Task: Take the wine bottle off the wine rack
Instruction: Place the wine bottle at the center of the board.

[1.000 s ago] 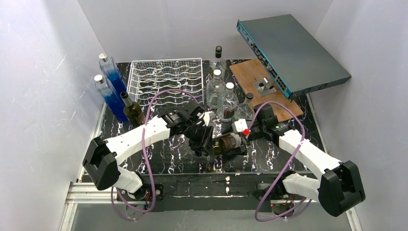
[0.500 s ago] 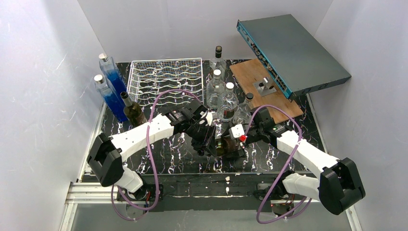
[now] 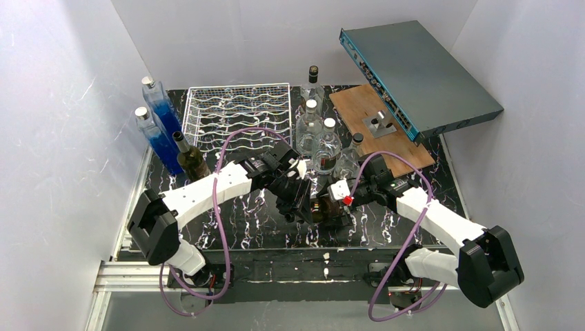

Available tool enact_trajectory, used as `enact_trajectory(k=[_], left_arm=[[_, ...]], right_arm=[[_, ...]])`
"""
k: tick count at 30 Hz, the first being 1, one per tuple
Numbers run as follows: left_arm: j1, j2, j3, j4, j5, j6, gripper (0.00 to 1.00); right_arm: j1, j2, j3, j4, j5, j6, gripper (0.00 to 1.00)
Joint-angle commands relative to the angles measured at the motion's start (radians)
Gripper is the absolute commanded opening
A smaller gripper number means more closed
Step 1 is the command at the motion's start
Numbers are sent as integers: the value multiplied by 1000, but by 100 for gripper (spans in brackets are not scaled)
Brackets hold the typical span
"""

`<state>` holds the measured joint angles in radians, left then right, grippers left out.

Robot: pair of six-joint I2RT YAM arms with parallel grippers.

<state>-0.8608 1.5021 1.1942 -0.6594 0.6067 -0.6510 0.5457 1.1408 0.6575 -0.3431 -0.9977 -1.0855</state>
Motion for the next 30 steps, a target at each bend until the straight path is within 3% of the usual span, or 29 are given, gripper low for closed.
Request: enact_trajectory(k=[1, 25, 30], left_arm=[[-5, -11, 66, 32, 82, 20, 0], [-4, 35, 118, 17, 128, 12, 0], [-5, 32, 114, 15, 113, 7, 0]], right_arm=[[8, 4, -2, -10, -10, -19, 98], [29, 21, -4, 12, 66, -17, 98], [31, 24, 1, 9, 57, -11, 92]])
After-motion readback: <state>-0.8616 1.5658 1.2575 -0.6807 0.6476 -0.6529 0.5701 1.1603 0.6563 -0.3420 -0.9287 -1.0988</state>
